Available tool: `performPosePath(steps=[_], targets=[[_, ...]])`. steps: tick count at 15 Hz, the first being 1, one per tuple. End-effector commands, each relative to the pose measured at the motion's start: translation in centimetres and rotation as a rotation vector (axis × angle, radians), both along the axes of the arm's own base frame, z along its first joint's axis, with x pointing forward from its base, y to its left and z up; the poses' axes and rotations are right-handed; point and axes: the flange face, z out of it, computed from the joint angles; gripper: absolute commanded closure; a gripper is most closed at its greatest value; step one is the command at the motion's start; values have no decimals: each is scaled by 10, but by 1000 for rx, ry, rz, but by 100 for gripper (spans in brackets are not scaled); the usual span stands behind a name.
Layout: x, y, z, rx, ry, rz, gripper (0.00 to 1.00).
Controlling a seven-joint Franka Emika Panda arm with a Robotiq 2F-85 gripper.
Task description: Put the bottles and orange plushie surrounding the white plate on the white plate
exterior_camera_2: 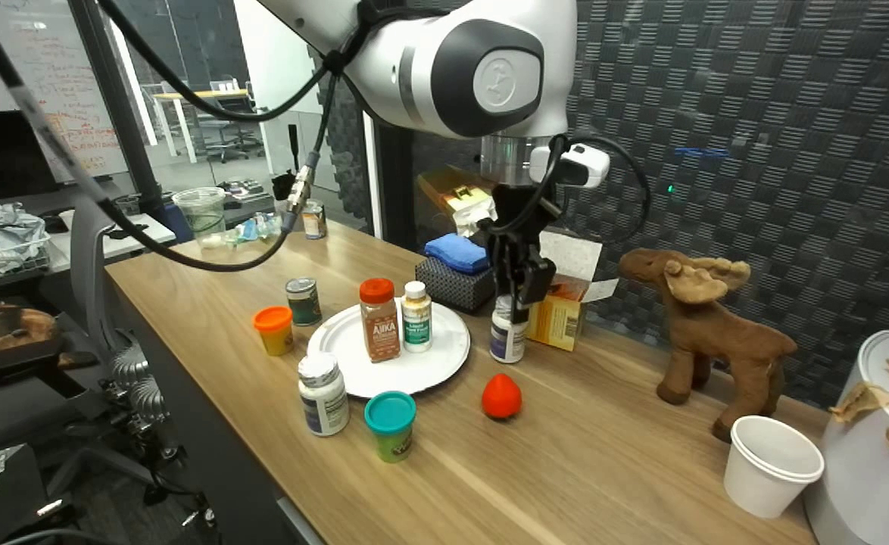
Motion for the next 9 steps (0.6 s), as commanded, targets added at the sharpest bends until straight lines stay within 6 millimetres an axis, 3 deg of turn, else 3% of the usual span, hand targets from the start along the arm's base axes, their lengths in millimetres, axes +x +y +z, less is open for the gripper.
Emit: performPosePath(steps=[1, 5, 9], targets=[[1, 4, 27, 18, 19, -6, 81], [-13, 26, 68, -4, 39, 7, 81], [-18, 85, 123, -76, 15, 120, 81]])
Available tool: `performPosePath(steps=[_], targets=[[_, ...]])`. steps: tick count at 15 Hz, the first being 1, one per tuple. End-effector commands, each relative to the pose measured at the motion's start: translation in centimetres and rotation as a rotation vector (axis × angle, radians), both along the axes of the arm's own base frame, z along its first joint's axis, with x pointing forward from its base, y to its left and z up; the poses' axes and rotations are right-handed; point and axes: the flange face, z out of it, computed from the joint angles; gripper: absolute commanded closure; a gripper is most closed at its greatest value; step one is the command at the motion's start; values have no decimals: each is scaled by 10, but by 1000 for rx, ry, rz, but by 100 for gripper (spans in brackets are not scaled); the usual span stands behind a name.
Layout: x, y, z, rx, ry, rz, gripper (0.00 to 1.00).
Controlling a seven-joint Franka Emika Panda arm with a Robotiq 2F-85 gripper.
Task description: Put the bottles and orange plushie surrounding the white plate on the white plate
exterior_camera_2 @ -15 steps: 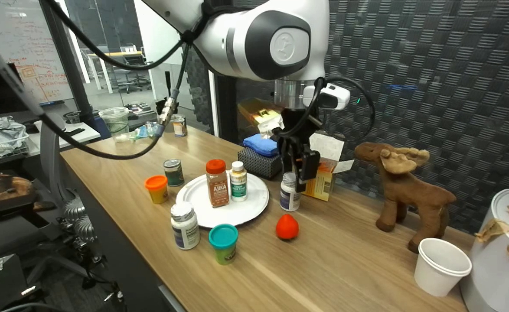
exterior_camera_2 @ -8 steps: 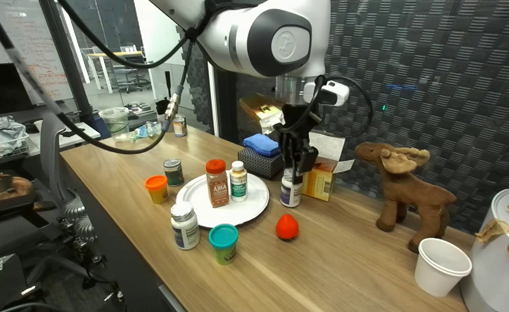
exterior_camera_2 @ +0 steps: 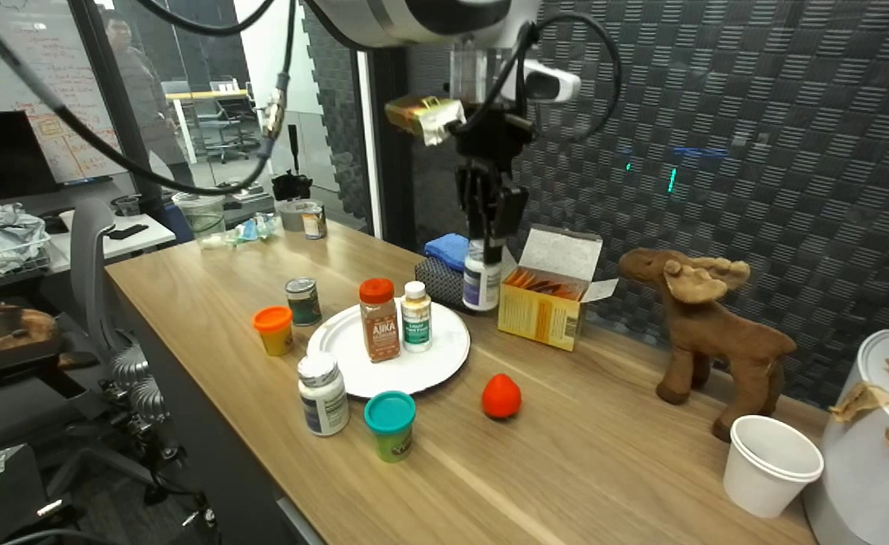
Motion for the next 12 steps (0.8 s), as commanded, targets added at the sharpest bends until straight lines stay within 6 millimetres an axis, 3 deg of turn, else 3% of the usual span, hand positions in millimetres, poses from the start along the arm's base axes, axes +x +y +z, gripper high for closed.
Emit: performPosePath(steps=[1, 4, 7, 12], targets=[[-9, 59, 53, -69, -29, 99, 81], [-13, 112, 62, -88, -36, 228, 81], [-15, 151, 45, -79, -23, 324, 81], [-14, 164, -1, -104, 44, 395, 81]])
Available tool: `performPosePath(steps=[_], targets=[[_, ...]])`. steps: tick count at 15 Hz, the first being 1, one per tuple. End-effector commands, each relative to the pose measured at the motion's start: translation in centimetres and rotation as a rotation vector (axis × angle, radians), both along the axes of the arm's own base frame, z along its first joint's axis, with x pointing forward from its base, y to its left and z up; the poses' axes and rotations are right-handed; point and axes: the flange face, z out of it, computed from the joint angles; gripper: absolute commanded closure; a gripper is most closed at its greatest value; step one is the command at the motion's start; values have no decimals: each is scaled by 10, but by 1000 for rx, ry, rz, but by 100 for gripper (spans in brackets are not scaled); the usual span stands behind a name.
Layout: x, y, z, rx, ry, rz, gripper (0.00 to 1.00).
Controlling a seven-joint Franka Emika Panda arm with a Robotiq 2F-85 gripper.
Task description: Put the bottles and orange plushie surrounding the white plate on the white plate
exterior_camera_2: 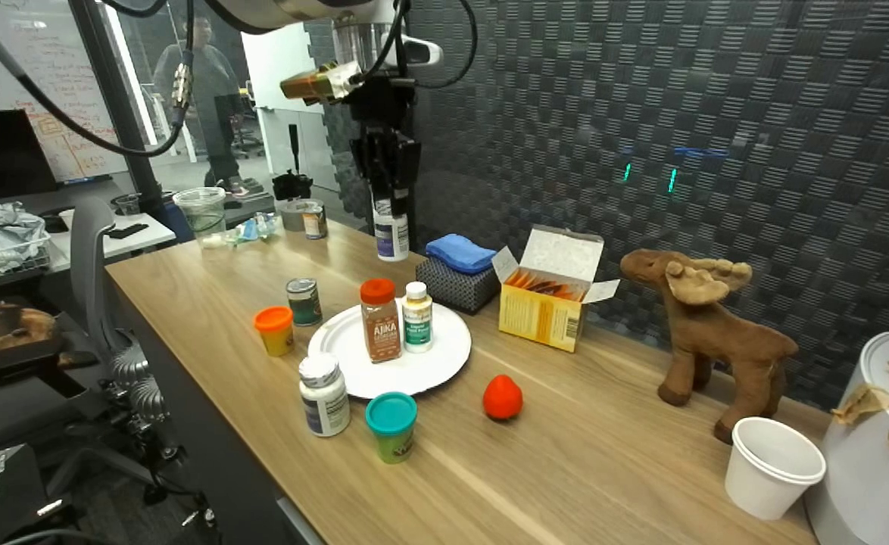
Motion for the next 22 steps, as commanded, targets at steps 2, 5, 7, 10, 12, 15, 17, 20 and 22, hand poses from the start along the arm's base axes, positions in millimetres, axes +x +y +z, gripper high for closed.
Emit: performPosePath(steps=[2, 5, 7, 10, 12, 15, 17, 20, 22], targets=[[4, -5, -36, -45, 41, 57, 81], [5, -9, -58, -22, 75, 61, 81], [7, -13, -70, -21, 84, 59, 81], [8, -20, -81, -20, 90, 49, 81], [8, -25, -86, -5, 94, 37, 81], [9, -34, -90, 11, 92, 15, 81], [10, -38, -92, 22, 90, 6, 81], [10, -39, -92, 54, 83, 1, 31], [11, -37, -87, 79, 65, 0, 24]])
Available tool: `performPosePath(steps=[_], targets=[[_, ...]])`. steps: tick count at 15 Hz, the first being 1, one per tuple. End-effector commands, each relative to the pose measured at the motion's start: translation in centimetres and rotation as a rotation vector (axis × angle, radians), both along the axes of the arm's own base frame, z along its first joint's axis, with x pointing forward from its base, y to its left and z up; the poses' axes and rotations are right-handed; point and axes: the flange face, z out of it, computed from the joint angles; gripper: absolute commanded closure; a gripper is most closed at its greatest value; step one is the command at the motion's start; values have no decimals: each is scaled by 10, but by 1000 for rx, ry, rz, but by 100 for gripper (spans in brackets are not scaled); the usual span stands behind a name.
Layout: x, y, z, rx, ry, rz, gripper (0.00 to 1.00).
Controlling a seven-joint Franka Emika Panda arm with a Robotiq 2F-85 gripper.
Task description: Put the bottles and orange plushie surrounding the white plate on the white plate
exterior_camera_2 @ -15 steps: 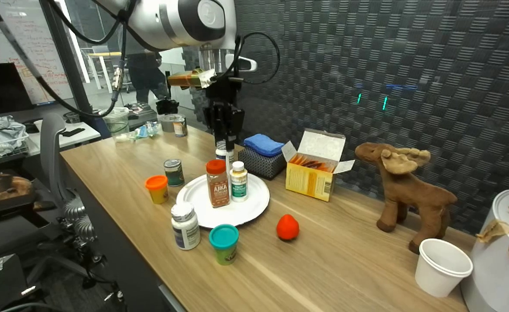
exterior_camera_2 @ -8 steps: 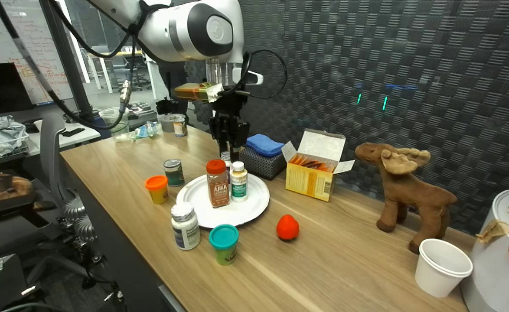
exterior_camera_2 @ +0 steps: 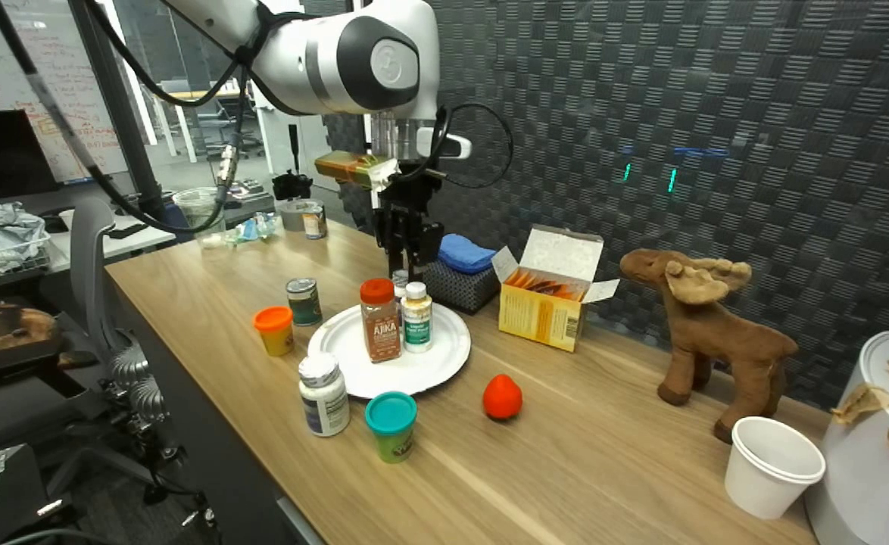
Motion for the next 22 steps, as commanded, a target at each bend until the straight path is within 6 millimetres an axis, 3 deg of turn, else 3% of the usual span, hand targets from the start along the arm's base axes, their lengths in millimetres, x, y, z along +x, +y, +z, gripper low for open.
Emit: performPosePath(steps=[1, 3, 4, 8, 11, 14, 18, 22], targets=[[2, 4, 16, 61, -46, 6, 16], [3, 8, 29, 74, -83, 7, 2], [3, 9, 39, 77, -106, 7, 0], [-11, 12, 90, 87, -163, -7, 0], [-42, 14, 130, 131, -175, -61, 1], [-83, 16, 156, 140, -194, -126, 0], [-143, 0, 160, 107, -193, -253, 0], [-184, -23, 141, 78, -158, -352, 0]])
